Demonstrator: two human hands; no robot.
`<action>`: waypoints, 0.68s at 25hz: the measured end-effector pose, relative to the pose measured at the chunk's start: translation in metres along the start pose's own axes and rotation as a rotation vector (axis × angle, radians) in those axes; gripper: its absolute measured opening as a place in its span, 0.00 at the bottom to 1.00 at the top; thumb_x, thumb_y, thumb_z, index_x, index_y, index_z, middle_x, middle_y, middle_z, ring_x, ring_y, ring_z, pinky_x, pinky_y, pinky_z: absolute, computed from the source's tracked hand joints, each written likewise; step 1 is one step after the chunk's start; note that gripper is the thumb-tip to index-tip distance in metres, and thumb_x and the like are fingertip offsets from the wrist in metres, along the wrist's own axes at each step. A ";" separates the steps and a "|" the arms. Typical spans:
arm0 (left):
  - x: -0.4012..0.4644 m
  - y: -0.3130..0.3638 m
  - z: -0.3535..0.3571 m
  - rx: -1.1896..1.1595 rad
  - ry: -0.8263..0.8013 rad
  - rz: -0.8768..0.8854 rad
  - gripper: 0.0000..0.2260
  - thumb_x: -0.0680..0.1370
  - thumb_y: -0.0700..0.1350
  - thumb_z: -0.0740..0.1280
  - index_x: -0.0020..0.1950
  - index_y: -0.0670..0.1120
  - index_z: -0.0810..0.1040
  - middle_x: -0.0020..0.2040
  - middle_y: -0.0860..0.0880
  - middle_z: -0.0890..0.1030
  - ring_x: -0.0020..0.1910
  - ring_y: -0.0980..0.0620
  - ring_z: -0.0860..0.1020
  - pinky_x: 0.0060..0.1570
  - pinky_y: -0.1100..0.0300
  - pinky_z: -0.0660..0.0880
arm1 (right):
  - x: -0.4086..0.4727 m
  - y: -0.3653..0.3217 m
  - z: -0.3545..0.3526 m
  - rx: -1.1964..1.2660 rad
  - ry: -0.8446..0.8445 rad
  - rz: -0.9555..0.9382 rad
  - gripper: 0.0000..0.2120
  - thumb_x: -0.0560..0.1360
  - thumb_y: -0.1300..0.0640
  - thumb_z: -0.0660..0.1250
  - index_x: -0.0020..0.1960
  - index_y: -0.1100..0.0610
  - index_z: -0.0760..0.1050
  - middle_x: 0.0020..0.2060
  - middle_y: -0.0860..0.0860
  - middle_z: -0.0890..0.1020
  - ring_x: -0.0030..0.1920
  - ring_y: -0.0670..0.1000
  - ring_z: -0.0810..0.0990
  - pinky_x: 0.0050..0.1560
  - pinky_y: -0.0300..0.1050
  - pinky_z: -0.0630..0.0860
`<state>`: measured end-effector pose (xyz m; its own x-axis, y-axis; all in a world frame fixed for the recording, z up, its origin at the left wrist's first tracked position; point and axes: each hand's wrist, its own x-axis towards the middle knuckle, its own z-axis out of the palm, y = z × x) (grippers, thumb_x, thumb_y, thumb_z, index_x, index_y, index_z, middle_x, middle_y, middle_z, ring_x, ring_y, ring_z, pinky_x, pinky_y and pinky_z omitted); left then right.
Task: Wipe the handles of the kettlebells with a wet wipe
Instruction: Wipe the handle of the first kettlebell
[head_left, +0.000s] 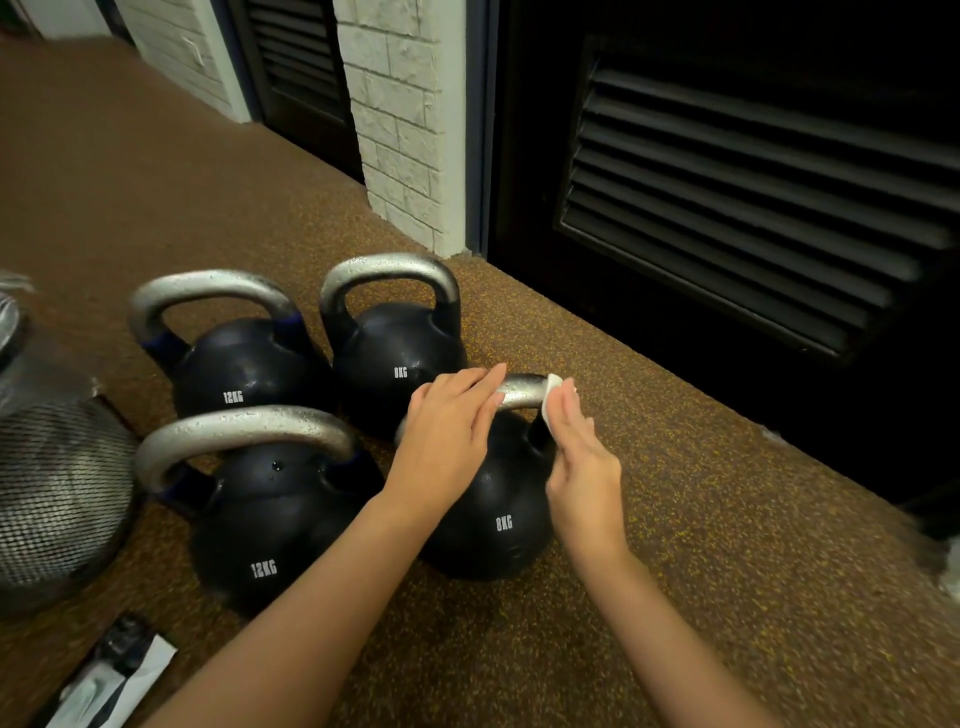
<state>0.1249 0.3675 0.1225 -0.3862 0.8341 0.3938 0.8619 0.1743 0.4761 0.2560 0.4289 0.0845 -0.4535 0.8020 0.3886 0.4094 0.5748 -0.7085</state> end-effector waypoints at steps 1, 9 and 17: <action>0.000 0.000 0.000 -0.003 -0.004 -0.002 0.15 0.80 0.44 0.59 0.67 0.46 0.72 0.60 0.50 0.78 0.59 0.51 0.74 0.62 0.51 0.65 | -0.005 0.002 0.002 -0.006 0.001 -0.007 0.30 0.74 0.75 0.57 0.72 0.55 0.59 0.70 0.46 0.59 0.73 0.45 0.57 0.74 0.40 0.50; -0.001 0.001 -0.001 -0.021 -0.004 -0.016 0.16 0.80 0.44 0.59 0.67 0.47 0.72 0.62 0.51 0.77 0.61 0.52 0.73 0.65 0.53 0.63 | 0.007 0.000 -0.002 0.122 0.087 0.058 0.25 0.74 0.74 0.58 0.68 0.57 0.66 0.65 0.44 0.68 0.69 0.44 0.67 0.70 0.30 0.56; -0.002 0.001 -0.001 -0.045 -0.004 -0.015 0.17 0.79 0.47 0.56 0.67 0.48 0.73 0.61 0.51 0.77 0.61 0.52 0.73 0.64 0.53 0.62 | 0.059 0.012 -0.027 0.023 -0.215 0.255 0.17 0.77 0.66 0.57 0.60 0.53 0.78 0.49 0.51 0.83 0.34 0.39 0.71 0.36 0.26 0.66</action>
<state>0.1257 0.3654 0.1232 -0.3975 0.8337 0.3833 0.8406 0.1634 0.5164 0.2551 0.4875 0.1148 -0.4961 0.8658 0.0654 0.5146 0.3539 -0.7810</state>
